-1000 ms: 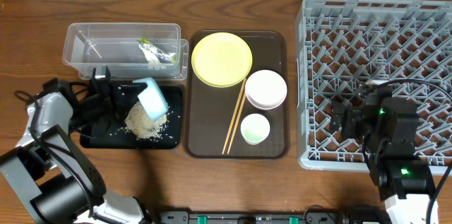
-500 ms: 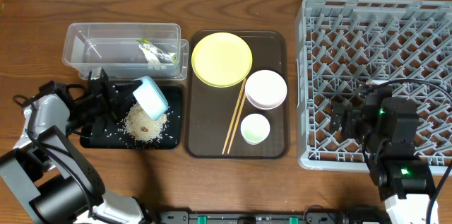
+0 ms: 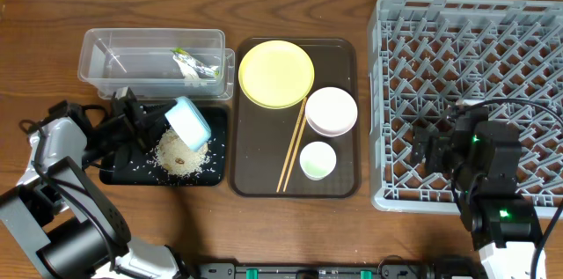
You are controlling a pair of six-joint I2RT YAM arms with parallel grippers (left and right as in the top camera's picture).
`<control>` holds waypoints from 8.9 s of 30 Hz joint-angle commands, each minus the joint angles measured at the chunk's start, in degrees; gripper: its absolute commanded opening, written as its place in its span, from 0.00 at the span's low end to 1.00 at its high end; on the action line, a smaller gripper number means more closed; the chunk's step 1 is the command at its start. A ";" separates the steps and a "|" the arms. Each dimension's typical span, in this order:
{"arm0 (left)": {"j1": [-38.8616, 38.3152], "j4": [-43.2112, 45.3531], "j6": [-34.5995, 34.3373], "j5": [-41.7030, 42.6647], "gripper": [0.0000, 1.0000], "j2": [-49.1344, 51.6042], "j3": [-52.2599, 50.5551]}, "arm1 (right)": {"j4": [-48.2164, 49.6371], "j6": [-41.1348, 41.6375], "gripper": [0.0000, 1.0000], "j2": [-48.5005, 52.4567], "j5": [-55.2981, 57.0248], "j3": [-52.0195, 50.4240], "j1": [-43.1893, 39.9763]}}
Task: Sort waste into correct bins and load items into the dishwasher rack
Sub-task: 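Tip the blue bowl over the black tray to dump the rice, then set the emptied blue bowl back on the brown tray, then grasp the cream cup with the left gripper and lift it, then hand the cream cup from the left gripper to the right gripper, then place the cup upside down in the rack with the right gripper, then reach the right gripper to the pink bowl and grasp its rim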
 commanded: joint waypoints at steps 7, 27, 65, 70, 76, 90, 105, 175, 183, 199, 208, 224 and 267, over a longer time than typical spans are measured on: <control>0.94 8.24 1.16 1.51 0.06 0.09 -0.24 | -0.07 0.74 0.99 0.07 -0.44 1.11 1.01; -4.20 6.91 3.41 -6.43 0.06 -7.63 0.07 | -0.42 0.76 0.99 0.28 -0.44 1.11 1.01; -61.81 23.82 2.99 -76.06 0.37 -8.63 1.14 | -0.44 0.76 0.99 0.28 -0.44 1.11 1.01; -61.83 21.18 4.50 -74.71 0.46 -11.87 3.63 | -0.46 0.76 0.99 0.28 -0.44 1.11 1.01; -62.42 20.37 4.46 -70.62 0.51 -17.46 4.24 | -0.42 0.74 0.99 0.28 -0.44 1.11 1.01; -71.78 18.47 3.13 -71.52 0.51 -10.01 2.32 | -0.48 0.76 0.99 0.28 -0.46 1.11 1.01; -72.72 18.36 2.47 -71.49 0.06 -5.55 2.97 | -0.83 0.76 0.99 0.28 -0.46 1.11 1.01; -55.43 51.12 -34.40 -8.28 0.06 -0.55 3.96 | 43.50 -3.06 0.63 27.34 -68.39 1.11 4.44; -55.32 51.45 -21.40 -9.18 0.38 -0.55 3.96 | 40.24 -3.08 0.55 27.34 -66.71 1.11 4.44; -45.24 24.06 2.19 -49.07 0.47 -9.75 4.02 | 13.27 -3.78 0.22 20.63 -34.18 8.74 1.42; -42.71 11.21 3.45 -68.61 0.47 -23.87 4.02 | -14.99 -3.69 0.01 19.06 -12.81 27.71 0.13; -42.71 11.15 3.43 -69.88 0.52 -26.75 4.00 | -36.70 1.88 0.01 28.89 8.46 35.65 -9.14; -42.71 8.33 -1.42 -77.92 0.52 -26.69 3.58 | -23.32 -4.39 0.90 38.53 -15.30 39.36 -6.08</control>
